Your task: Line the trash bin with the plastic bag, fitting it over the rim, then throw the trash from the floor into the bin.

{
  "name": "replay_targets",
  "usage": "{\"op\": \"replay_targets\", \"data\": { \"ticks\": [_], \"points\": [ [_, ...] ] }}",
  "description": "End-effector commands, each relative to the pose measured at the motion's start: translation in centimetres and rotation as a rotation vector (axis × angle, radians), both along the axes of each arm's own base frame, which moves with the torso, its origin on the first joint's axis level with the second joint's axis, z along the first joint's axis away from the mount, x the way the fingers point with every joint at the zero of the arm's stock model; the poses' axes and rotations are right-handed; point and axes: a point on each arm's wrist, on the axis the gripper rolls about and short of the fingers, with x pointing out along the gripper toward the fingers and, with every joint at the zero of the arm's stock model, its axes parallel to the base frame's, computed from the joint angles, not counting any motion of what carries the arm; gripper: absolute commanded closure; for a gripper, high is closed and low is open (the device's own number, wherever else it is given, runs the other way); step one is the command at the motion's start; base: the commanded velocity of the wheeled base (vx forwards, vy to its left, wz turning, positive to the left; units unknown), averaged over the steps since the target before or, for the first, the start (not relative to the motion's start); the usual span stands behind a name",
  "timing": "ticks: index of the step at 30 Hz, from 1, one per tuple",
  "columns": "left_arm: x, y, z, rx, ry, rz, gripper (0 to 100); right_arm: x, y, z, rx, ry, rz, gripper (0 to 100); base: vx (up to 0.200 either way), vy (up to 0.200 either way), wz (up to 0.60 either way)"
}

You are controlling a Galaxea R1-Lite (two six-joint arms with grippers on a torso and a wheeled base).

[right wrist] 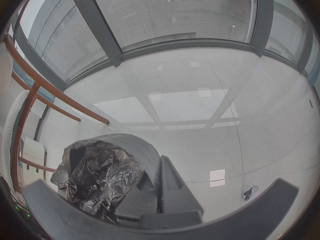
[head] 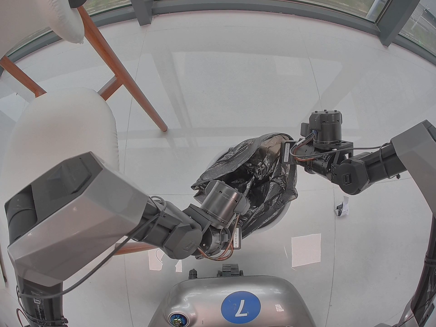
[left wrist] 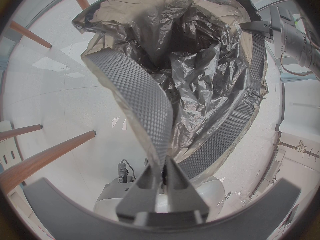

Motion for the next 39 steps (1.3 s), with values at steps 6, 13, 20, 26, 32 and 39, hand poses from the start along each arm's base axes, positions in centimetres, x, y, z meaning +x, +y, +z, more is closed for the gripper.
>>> {"op": "replay_targets", "data": {
  "ticks": [6, 13, 20, 26, 32, 39],
  "points": [
    [0.2, 0.0, 0.1, 0.007, -0.016, 0.018, 0, -0.1, 0.1, -0.1, -0.002, 0.003, 0.004, 100, 0.000, 0.000, 0.00],
    [0.2, 0.0, 0.5, 0.002, -0.027, 0.023, 0, -0.4, 0.7, -0.4, -0.005, 0.012, 0.019, 100, 0.000, 0.000, 0.00],
    [0.9, 0.8, 3.5, -0.081, -0.096, 0.073, 0, 0.1, 0.8, -1.3, -0.014, 0.026, 0.017, 100, 0.000, 0.000, 0.00],
    [1.0, 1.6, 5.1, -0.113, -0.132, 0.091, 0, 0.1, 0.7, -1.3, -0.017, 0.026, 0.015, 100, 0.000, 0.000, 0.00],
    [0.9, 1.7, 5.0, -0.116, -0.128, 0.098, 0, 0.3, 0.8, -0.8, -0.008, 0.006, 0.016, 100, 0.000, 0.000, 0.00],
    [0.9, 1.7, 5.0, -0.116, -0.128, 0.098, 0, 0.6, 0.4, 0.0, 0.001, -0.013, 0.004, 100, 0.000, 0.000, 0.00]
  ]
}}
